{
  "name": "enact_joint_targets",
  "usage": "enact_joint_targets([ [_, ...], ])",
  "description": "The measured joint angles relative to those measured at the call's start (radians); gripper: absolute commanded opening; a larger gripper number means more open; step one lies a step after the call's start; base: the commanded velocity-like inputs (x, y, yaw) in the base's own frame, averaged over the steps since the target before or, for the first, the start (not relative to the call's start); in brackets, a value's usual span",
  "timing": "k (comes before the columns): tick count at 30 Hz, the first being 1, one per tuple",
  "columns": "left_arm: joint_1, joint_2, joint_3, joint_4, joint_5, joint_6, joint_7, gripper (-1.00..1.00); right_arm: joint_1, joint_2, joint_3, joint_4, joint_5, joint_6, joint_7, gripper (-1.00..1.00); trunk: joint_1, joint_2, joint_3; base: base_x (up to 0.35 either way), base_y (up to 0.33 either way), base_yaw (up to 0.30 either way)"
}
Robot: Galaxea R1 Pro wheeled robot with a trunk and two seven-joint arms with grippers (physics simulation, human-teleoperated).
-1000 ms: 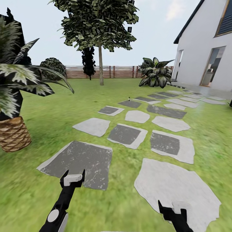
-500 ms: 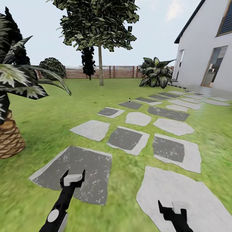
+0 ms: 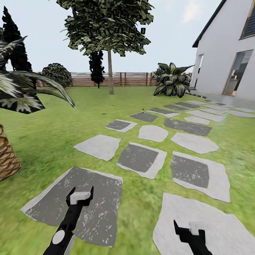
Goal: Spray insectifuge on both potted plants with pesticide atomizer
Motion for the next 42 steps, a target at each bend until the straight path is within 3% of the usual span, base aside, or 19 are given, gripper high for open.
enact_joint_targets([
  [42, 0.000, -0.002, -0.002, 0.000, 0.000, 0.000, 0.000, 1.00, 0.000, 0.000, 0.002, 0.005, -0.006, 0.000, 0.007, 1.00, 0.000, 0.000, 0.000, 0.338, 0.000, 0.000],
])
